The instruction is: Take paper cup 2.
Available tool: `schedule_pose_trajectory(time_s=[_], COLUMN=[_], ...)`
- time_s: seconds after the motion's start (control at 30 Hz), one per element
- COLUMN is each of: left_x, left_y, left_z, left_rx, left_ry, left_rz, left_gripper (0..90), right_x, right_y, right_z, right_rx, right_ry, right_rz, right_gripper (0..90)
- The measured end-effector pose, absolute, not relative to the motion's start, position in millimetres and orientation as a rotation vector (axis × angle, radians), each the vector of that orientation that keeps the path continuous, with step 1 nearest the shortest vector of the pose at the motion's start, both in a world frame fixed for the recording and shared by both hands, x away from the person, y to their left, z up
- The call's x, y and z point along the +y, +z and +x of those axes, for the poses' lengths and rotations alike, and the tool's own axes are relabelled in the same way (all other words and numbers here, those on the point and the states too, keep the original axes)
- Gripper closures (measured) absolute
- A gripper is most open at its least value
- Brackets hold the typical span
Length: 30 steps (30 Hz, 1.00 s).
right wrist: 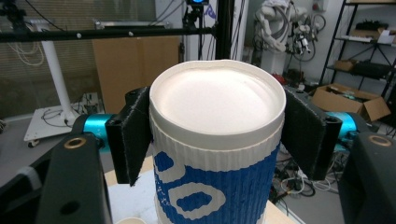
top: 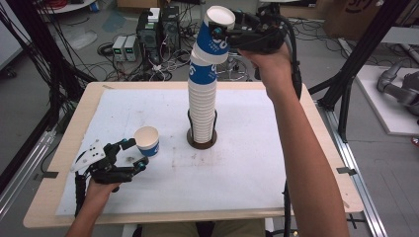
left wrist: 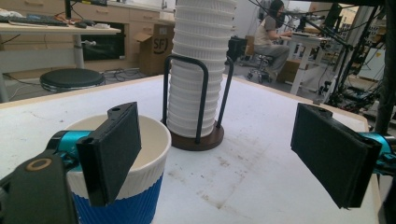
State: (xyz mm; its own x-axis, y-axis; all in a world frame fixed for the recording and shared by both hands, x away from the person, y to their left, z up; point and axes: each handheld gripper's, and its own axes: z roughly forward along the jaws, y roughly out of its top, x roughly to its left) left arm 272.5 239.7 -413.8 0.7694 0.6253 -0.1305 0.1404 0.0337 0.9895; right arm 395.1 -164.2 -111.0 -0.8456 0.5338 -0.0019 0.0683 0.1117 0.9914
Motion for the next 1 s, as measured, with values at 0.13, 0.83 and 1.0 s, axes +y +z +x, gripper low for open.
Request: schedule_pose_trajectory(time_s=[0.13, 0.83, 1.0], left_x=[238.4, 221.7, 218.0], left_y=[-413.6, -411.1, -410.9], left_z=[272.3, 269.1, 268.6], left_rx=[0.643, 0.593, 0.581], left_ry=[0.408, 0.380, 0.375], left_rz=[1.513, 1.536, 1.545], left_gripper=[16.0, 15.9, 15.9], right_x=[-173.6, -231.1, -239.5], right_y=[-109.5, -156.1, -180.5], right_z=[387.3, 343.7, 336.2], right_rx=[2.028, 2.078, 2.103], right_ry=[1.781, 1.678, 1.677], right_rz=[0.584, 0.581, 0.588], right_gripper=[30.8, 30.7, 30.7])
